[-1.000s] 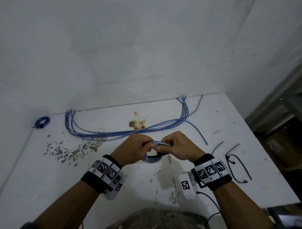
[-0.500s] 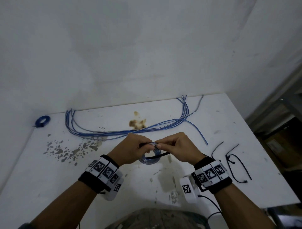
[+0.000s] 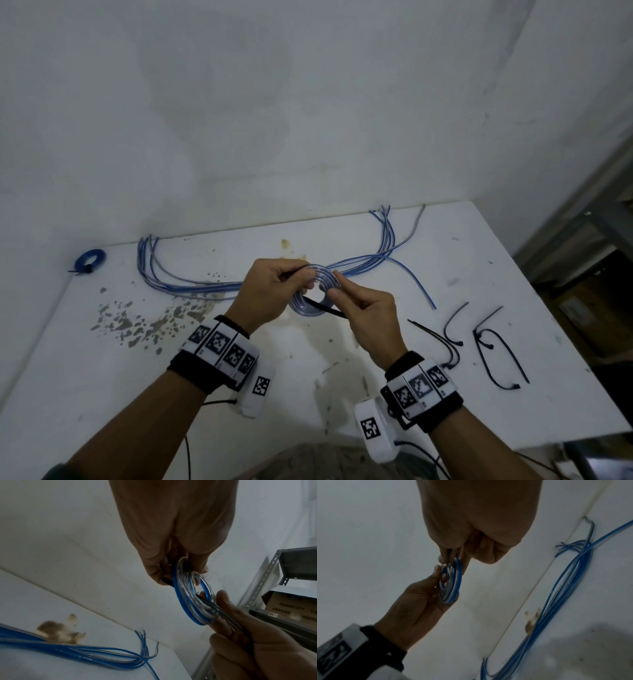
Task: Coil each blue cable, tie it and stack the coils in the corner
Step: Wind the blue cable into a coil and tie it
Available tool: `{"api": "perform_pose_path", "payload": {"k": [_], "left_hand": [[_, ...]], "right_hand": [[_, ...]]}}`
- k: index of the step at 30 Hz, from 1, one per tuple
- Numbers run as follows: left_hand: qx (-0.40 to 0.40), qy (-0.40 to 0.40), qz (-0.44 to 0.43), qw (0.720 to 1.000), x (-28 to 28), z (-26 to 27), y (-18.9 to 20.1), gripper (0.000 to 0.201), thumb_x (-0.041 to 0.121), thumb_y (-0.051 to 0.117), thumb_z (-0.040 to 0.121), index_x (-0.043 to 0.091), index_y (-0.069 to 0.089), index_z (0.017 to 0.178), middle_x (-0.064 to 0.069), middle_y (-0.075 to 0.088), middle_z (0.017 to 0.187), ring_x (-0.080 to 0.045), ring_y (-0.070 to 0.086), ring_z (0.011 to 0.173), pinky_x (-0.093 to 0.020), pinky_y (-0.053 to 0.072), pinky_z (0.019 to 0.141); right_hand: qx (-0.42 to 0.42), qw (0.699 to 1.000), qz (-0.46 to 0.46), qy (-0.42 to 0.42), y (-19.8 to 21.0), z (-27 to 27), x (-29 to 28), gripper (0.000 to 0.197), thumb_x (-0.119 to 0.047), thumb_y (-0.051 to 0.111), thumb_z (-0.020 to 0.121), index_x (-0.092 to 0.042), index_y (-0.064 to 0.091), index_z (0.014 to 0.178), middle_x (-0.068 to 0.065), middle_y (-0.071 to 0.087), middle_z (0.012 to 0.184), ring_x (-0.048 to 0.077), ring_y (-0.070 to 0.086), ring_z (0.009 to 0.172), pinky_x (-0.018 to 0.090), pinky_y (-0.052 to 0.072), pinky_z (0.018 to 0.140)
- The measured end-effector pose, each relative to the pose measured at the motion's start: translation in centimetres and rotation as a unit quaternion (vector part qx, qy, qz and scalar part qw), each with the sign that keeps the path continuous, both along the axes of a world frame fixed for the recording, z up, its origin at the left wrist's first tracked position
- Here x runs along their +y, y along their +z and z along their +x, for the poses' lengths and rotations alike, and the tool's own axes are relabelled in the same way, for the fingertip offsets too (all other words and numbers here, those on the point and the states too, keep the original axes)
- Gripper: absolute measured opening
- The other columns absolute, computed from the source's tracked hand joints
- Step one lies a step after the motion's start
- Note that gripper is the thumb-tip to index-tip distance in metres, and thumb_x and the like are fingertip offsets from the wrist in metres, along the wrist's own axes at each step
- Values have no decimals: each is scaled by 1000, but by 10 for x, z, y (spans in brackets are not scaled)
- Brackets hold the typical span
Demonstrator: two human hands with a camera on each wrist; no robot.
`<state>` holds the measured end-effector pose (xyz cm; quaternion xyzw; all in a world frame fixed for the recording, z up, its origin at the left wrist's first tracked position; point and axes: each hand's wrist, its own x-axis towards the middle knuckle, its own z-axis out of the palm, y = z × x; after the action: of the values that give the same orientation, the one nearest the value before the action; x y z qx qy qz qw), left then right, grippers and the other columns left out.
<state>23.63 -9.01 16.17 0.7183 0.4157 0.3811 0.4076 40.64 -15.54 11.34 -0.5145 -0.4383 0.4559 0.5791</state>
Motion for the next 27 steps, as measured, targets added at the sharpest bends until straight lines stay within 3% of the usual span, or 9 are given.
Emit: {"api": "perform_pose_path", "payload": {"k": [3,7,12,16,19,21,24,27], "left_hand": [[5,-12,-29,999,3,-4,-5,15,4,60,94,1,75,94,-2,71,69,-8,62,62,-22,53,64],[10,-23,-64,998,6,-6,-12,17,5,56,97,2,73,99,-1,70,70,-10,63,63,-25,54,67],[-35,-17,-102,994,2,0,-8,27,6,51,99,11,61,123,0,71,74,-11,65,66,-25,56,70],[-16,-32,-64,997,0,11,-5,21,6,48,102,12,67,109,4,65,63,-13,56,52,-24,51,57],[-32,4,-43,999,-2,18,-9,23,5,49,101,12,70,95,1,58,61,-12,49,46,-27,46,49],[-33,14,-31,999,-3,20,-10,23,5,50,100,5,72,92,-1,56,59,-11,47,47,-25,42,49],[-20,28,-21,999,-4,21,-11,21,3,53,99,0,72,90,0,58,60,-6,49,51,-19,41,54],[-7,70,-14,997,-1,20,-16,20,5,56,97,6,73,86,0,66,68,-3,55,57,-17,44,59]], "right_hand": [[-10,1000,15,2,4,2,5,30,0,69,87,-3,68,117,1,77,89,14,74,85,21,56,81],[-29,999,18,20,11,8,9,27,-4,70,88,1,69,114,-6,76,82,5,72,80,14,53,76],[-31,999,7,11,14,8,13,26,-6,70,89,0,71,115,4,77,86,9,73,81,16,53,77],[-55,998,16,21,20,6,13,24,-7,71,89,-7,72,113,0,77,93,8,73,87,17,53,79],[-56,998,23,30,28,6,13,25,-5,70,89,-13,73,112,-8,76,90,6,73,84,15,53,76],[-65,997,12,31,31,5,11,24,-8,71,89,-16,73,112,-10,77,89,8,73,79,19,54,72],[-221,975,-7,-5,30,9,6,32,-34,74,87,-21,73,116,-13,75,89,3,60,60,22,47,62],[-376,927,6,11,36,24,-2,39,-53,66,87,-20,73,107,-12,72,91,0,59,71,18,47,71]]}}
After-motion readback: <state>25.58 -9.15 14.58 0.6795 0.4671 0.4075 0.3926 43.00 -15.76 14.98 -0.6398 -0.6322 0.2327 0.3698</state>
